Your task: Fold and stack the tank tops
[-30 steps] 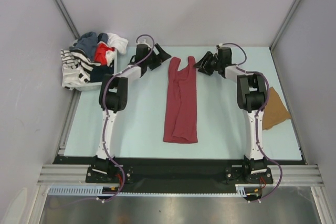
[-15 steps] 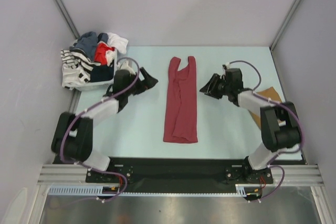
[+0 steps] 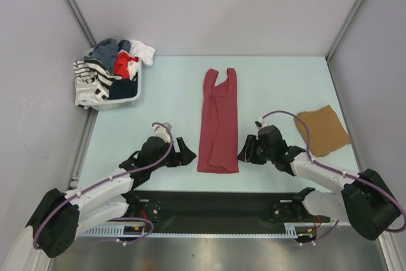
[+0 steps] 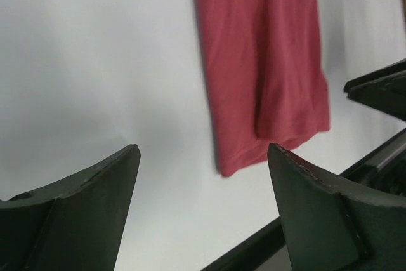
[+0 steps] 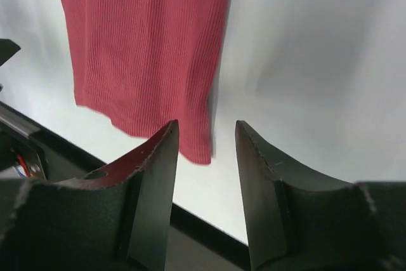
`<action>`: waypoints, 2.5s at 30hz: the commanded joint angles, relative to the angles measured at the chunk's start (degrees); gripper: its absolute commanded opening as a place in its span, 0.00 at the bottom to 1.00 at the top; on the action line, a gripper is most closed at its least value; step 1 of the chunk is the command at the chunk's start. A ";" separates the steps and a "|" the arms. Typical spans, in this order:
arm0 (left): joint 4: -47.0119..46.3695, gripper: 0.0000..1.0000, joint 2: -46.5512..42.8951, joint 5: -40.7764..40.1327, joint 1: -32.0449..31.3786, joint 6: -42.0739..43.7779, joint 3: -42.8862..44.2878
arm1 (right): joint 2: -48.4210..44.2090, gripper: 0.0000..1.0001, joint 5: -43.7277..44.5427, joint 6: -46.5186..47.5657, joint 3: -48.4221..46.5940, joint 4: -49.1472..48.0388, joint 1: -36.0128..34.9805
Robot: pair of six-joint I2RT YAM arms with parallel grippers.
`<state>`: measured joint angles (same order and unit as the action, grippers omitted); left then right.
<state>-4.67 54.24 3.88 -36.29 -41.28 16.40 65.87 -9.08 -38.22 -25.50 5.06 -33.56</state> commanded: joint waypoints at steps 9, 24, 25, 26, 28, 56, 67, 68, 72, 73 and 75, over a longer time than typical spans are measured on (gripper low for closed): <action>4.66 0.82 2.35 -11.95 -9.84 -2.67 0.55 | 5.75 0.43 27.52 -6.34 -10.09 14.34 -20.47; 5.55 0.74 15.72 -15.66 -15.82 -4.86 6.98 | 14.21 0.32 30.62 -8.45 -15.73 20.52 -24.36; 5.20 0.73 16.07 -15.48 -15.83 -4.87 7.06 | 13.68 0.32 30.44 -8.89 -14.68 20.08 -24.36; 5.02 0.72 17.03 -14.96 -15.83 -4.78 7.32 | 13.24 0.30 29.83 -9.07 -14.06 19.55 -24.36; 4.84 0.65 18.18 -14.43 -15.83 -4.60 7.41 | 12.27 0.25 28.60 -9.42 -13.00 17.88 -24.36; 5.71 0.47 15.73 -12.67 -24.70 -13.74 4.51 | -5.75 0.05 14.88 -14.08 6.78 3.91 -17.59; 0.02 0.40 22.04 -11.18 -24.88 -16.73 1.70 | -8.21 0.05 16.64 -12.85 5.10 9.44 -18.03; -0.43 0.43 23.18 -11.26 -24.88 -16.99 1.70 | -8.38 0.05 16.55 -12.85 5.19 9.53 -18.12; -2.54 0.52 24.59 -12.05 -24.97 -17.17 1.79 | -8.74 0.04 16.99 -12.94 5.19 10.41 -18.47; -2.28 0.45 24.86 -12.40 -24.88 -17.17 2.22 | -8.82 0.04 16.99 -12.94 5.11 10.50 -18.47; -1.67 0.27 25.65 -13.02 -24.97 -17.26 2.40 | -8.82 0.04 17.08 -12.94 4.76 11.20 -18.47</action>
<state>-14.33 76.77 -8.49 -60.97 -59.35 21.08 57.89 7.31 -51.81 -19.53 13.82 -51.59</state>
